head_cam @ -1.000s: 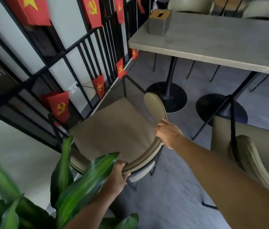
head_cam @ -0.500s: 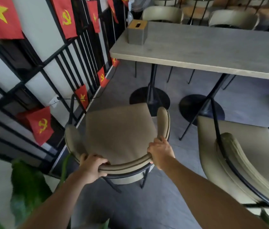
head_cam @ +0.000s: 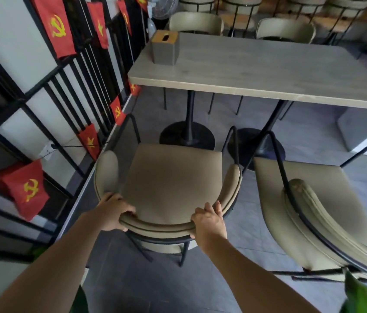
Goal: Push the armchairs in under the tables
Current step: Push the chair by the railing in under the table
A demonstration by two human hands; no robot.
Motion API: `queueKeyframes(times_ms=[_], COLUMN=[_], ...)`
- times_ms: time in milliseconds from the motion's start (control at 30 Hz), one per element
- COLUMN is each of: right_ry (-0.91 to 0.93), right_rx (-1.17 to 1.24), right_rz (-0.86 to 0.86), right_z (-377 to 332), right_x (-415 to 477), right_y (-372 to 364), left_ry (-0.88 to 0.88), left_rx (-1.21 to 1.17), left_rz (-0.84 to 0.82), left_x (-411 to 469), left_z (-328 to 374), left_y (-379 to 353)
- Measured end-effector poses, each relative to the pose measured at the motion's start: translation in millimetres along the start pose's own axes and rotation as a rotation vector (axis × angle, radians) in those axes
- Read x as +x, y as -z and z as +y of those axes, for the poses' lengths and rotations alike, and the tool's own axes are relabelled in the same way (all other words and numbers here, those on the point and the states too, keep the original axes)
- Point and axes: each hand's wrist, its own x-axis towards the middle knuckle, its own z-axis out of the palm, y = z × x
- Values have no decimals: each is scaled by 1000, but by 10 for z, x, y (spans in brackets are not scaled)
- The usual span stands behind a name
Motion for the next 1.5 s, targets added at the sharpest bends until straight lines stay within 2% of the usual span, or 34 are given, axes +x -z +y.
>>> queueKeyframes(times_ms=[233, 367, 433, 500, 567, 633, 700, 767, 833, 933, 1000, 1067, 1200, 1500], right_ry=[-2, -19, -14, -5, -5, -57, -166, -300, -506, -807, -908, -965, -1027, -1030], right_rx=[-11, 13, 44, 114, 254, 497, 680, 622, 593, 849, 1055, 1224, 1377, 1415], right_rz=[5, -4, 5, 2, -33, -22, 66, 237, 327, 261, 222, 191, 160, 178], right_z=[-3, -23, -15, 15, 31, 36, 25, 3, -29, -23, 48, 115, 133, 239], right_x=[-45, -61, -75, -94, -132, -162, -156, -91, -14, 53, 100, 151, 214, 275], right_y=[18, 52, 65, 97, 179, 272, 299, 237, 190, 235, 225, 176, 175, 191], left_ry=[43, 84, 122, 161, 137, 161, 270, 423, 588, 762, 802, 780, 763, 727], left_rx=[32, 53, -110, -412, -600, -773, -812, -690, -751, -1129, -1328, -1420, -1454, -1402], left_rz=[80, 18, -101, -257, -304, -201, 17, 209, 299, 313, 301, 328, 338, 327], left_x=[-82, -93, -109, -167, -192, -171, -107, -53, -35, -2, 31, 60, 76, 153], left_z=[92, 184, 175, 149, 88, 28, 9, 17, 18, -18, -32, -55, -92, -41], left_y=[-9, 39, 126, 279, 389, 429, 434, 406, 380, 278, 165, 65, 42, 105])
